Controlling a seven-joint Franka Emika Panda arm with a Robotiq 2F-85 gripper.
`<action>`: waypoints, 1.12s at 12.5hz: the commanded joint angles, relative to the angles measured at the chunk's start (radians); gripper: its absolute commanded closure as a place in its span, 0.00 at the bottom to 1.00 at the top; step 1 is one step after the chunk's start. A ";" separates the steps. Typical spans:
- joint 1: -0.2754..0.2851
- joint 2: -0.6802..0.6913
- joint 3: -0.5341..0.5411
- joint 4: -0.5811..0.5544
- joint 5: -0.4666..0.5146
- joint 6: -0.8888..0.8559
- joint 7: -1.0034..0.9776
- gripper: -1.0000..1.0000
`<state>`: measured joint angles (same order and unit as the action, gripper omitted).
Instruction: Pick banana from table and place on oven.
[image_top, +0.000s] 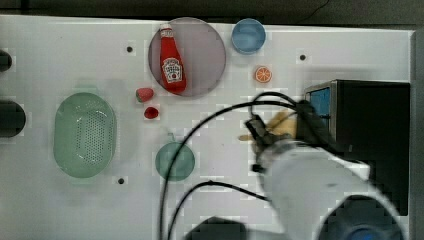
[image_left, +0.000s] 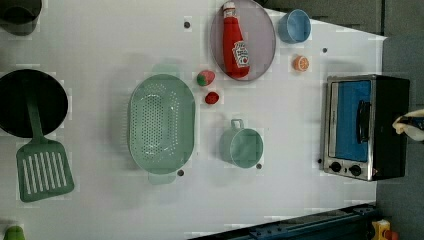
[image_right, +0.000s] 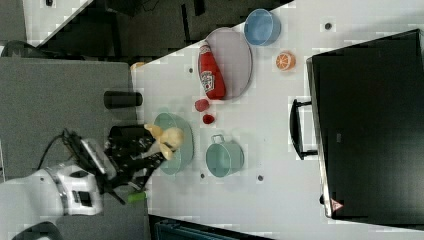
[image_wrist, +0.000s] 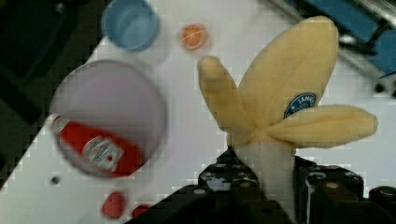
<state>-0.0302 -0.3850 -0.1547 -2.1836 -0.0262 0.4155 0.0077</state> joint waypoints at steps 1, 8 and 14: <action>-0.037 0.120 -0.131 0.002 -0.037 -0.004 -0.164 0.74; -0.041 0.417 -0.349 0.268 -0.063 0.004 -0.562 0.74; -0.062 0.624 -0.431 0.344 0.090 0.066 -0.718 0.74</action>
<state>-0.0960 0.2377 -0.5752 -1.8672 0.0123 0.4670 -0.6353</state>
